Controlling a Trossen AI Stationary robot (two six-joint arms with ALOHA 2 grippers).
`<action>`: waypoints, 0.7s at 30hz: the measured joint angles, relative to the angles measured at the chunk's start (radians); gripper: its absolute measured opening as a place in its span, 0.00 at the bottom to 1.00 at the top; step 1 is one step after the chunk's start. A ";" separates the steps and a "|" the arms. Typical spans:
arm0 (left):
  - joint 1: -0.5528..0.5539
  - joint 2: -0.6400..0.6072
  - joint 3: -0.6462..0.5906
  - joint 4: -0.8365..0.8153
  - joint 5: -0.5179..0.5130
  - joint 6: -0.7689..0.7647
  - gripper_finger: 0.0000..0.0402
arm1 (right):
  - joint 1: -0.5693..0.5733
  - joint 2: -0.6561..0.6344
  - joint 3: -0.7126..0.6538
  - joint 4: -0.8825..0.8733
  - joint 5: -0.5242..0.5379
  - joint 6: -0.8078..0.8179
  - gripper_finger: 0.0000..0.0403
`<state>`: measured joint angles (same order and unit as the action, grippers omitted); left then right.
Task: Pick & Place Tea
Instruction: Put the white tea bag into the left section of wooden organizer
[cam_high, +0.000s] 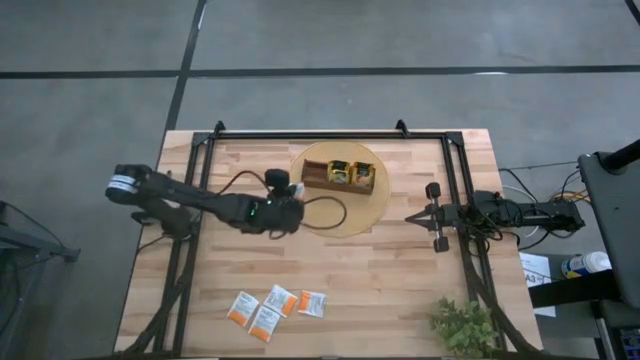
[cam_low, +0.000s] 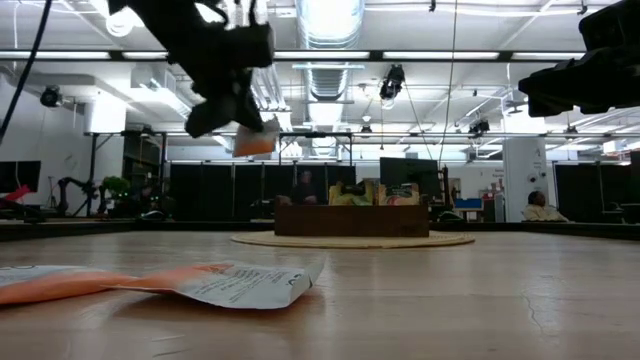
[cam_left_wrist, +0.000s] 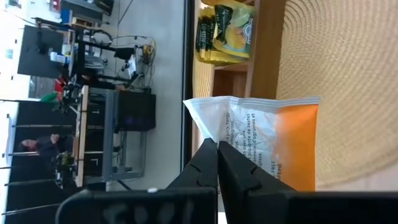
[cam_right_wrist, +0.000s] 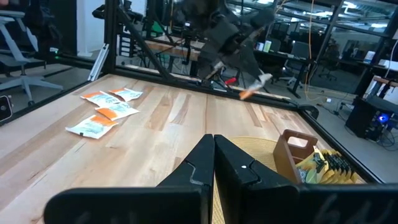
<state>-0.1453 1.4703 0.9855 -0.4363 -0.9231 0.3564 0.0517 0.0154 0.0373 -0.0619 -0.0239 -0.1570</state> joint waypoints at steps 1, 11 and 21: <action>0.016 0.010 0.002 0.024 0.009 0.018 0.00 | 0.000 0.000 0.000 0.000 0.000 0.000 0.02; 0.187 0.092 0.043 0.240 0.099 0.235 0.00 | 0.000 0.000 0.000 0.000 0.000 0.000 0.02; 0.325 0.186 0.159 0.298 0.217 0.369 0.00 | 0.000 0.000 0.000 0.000 0.000 0.000 0.02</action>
<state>0.1795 1.6561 1.1448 -0.1381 -0.7059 0.7254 0.0518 0.0158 0.0376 -0.0620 -0.0239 -0.1570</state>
